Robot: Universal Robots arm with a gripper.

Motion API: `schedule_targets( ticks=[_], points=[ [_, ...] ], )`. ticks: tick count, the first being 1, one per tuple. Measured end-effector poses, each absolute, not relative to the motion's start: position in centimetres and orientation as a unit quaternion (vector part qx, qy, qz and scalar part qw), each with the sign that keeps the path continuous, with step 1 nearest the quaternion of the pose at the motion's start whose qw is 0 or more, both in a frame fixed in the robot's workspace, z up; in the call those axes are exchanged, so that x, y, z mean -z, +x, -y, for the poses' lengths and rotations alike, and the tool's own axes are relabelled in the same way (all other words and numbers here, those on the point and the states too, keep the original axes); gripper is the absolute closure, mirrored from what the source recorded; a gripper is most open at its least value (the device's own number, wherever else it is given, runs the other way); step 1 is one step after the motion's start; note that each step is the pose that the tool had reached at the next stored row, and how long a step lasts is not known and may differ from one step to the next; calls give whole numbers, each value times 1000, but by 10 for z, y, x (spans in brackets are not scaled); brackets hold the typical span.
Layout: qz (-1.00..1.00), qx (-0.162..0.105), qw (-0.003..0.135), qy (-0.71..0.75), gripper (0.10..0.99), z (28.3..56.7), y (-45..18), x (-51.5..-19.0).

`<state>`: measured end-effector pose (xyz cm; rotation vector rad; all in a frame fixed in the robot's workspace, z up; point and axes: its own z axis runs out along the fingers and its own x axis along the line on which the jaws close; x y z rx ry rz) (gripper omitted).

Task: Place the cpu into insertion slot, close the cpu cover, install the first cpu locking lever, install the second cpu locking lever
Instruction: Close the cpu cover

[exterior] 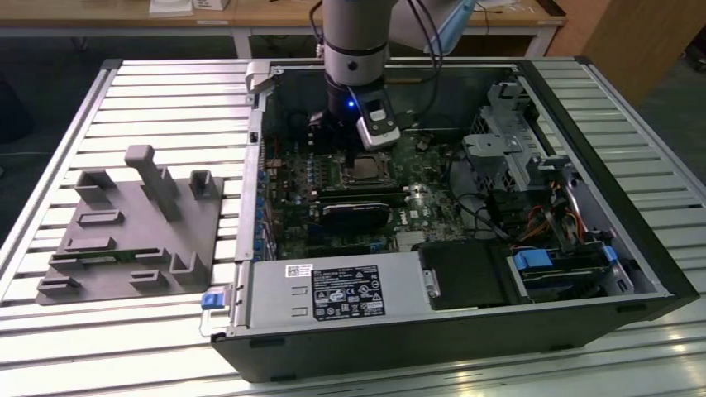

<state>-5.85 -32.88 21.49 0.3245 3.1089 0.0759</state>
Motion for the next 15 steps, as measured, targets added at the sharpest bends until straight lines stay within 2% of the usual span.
schedule_targets(
  ticks=[15],
  points=[
    [-994, -24, 7, 104, 980, 329, -58, -227]
  ],
)
